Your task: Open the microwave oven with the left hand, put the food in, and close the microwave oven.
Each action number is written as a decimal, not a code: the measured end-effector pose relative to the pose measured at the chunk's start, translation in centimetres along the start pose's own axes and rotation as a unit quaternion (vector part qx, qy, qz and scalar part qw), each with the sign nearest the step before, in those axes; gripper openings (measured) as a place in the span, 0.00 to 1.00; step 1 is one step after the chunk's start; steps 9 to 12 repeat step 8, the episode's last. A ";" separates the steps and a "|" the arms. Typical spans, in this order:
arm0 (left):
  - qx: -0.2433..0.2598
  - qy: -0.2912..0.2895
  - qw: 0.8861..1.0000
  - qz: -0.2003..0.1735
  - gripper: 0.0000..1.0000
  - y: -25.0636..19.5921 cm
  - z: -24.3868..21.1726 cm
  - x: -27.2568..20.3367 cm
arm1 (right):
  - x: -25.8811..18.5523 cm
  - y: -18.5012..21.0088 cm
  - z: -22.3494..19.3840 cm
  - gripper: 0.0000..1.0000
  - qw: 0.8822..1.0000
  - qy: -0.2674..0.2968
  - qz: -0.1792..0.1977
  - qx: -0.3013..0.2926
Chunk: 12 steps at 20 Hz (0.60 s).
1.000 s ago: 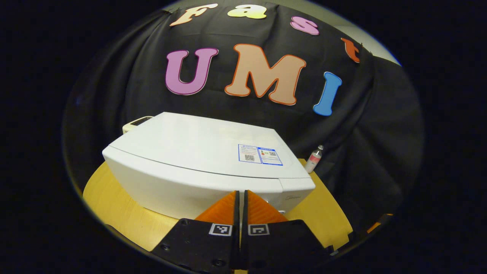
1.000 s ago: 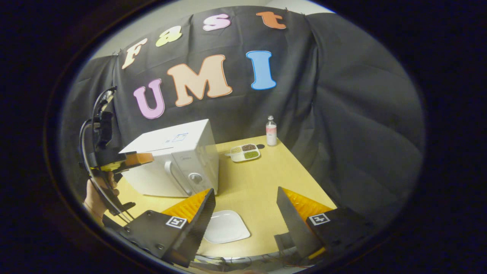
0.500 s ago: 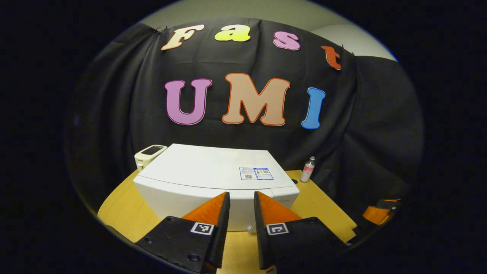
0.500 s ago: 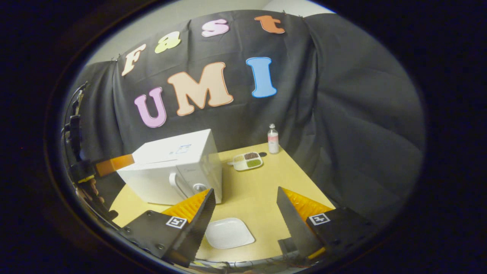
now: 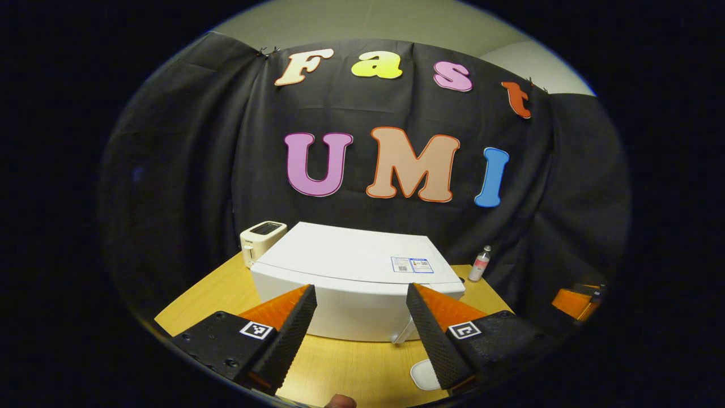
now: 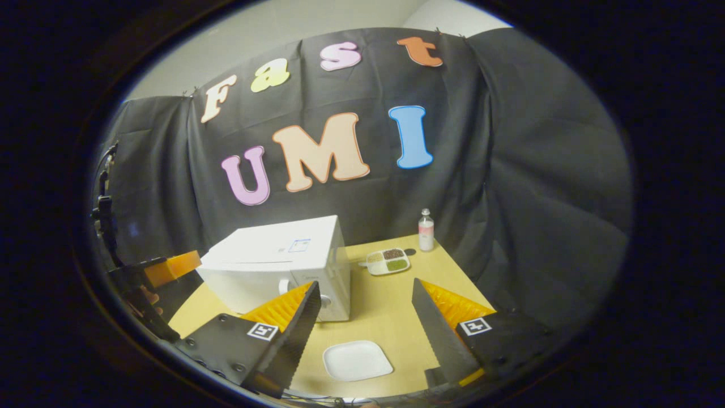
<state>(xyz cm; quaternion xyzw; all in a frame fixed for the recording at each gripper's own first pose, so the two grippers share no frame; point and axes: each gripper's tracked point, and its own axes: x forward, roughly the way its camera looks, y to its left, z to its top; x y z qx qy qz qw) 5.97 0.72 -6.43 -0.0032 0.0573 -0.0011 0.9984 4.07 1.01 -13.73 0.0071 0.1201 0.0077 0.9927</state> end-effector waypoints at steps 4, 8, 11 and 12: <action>0.012 -0.011 1.000 0.024 0.94 2.1 1.2 -0.8 | 0.1 2.1 2.0 0.91 0.999 -0.016 0.027 -0.008; 0.021 -0.015 0.999 0.037 0.96 3.3 1.9 -1.5 | 0.0 3.7 3.8 0.92 0.998 -0.031 0.047 -0.009; 0.021 -0.015 0.999 0.037 0.96 3.3 1.9 -1.5 | 0.0 3.7 3.8 0.92 0.998 -0.031 0.047 -0.009; 0.021 -0.015 0.999 0.037 0.96 3.3 1.9 -1.5 | 0.0 3.7 3.8 0.92 0.998 -0.031 0.047 -0.009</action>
